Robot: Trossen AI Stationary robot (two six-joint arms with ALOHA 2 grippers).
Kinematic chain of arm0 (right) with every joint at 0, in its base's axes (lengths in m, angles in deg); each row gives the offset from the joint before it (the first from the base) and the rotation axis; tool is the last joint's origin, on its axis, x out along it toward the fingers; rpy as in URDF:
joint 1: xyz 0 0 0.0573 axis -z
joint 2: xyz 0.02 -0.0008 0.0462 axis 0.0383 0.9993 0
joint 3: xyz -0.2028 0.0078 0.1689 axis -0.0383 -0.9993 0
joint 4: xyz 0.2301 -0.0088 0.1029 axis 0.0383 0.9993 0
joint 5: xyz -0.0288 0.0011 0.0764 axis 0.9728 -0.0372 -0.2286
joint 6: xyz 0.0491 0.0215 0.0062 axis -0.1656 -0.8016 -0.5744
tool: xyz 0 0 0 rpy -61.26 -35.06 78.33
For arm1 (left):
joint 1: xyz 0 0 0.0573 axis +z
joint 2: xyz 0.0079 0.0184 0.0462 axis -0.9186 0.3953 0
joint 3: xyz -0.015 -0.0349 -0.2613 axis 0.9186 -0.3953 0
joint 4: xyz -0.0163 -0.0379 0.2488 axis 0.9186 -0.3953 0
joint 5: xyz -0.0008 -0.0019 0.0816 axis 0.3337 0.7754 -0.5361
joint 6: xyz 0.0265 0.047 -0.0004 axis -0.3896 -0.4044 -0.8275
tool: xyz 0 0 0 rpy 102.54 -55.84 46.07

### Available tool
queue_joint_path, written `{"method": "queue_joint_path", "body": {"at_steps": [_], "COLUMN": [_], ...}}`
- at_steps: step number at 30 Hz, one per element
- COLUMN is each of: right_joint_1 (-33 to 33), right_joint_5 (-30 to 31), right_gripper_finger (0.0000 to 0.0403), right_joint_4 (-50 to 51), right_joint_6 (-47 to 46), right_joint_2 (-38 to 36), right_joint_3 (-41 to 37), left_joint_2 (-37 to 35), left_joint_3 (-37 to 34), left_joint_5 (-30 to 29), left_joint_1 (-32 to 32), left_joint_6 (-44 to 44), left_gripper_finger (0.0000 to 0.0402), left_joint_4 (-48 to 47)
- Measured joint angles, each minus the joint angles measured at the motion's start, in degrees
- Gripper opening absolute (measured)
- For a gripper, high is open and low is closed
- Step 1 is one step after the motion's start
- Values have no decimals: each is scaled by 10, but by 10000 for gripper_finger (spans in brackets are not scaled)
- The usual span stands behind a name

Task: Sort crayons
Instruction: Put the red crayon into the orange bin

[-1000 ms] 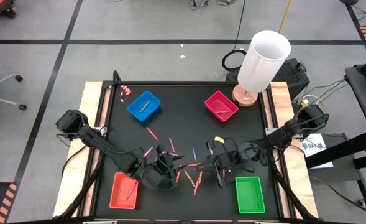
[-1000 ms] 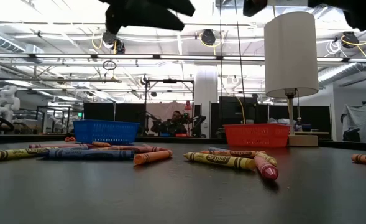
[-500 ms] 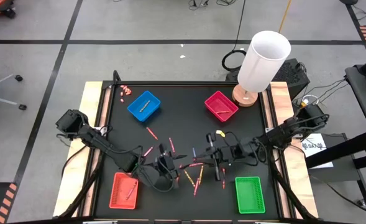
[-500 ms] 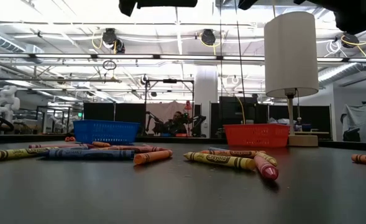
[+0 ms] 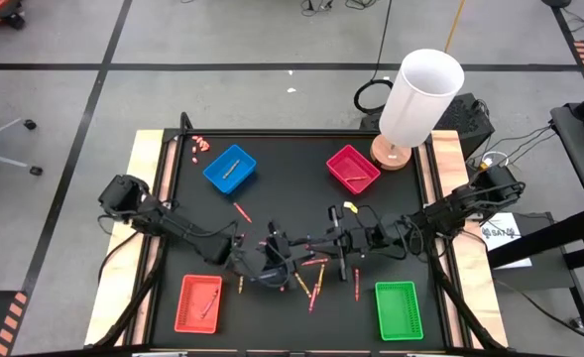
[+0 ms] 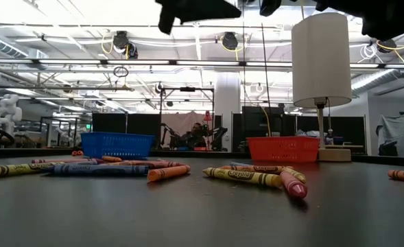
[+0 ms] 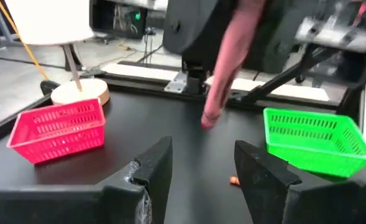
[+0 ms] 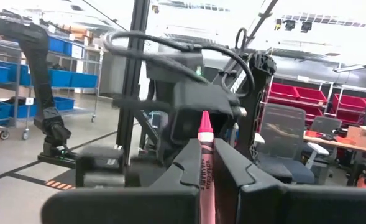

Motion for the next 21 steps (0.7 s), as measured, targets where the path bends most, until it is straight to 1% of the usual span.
{"method": "queue_joint_path", "body": {"at_steps": [3, 9, 14, 21], "right_joint_1": [3, 4, 5, 5], "right_joint_5": [0, 0, 0, 0], "right_gripper_finger": [4, 4, 4, 4], "right_joint_4": [4, 5, 5, 5], "right_joint_6": [0, 1, 2, 2], "right_joint_2": [0, 0, 0, 0], "right_joint_3": [0, 0, 0, 0], "left_joint_2": [7, 6, 6, 6], "left_joint_3": [0, 0, 0, 0], "left_joint_5": [12, 12, 24, 25], "left_joint_1": [8, 7, 7, 7], "left_joint_6": [0, -5, -16, -20], "left_gripper_finger": [173, 173, 173, 173], "left_joint_4": [9, 16, 42, 73]}}
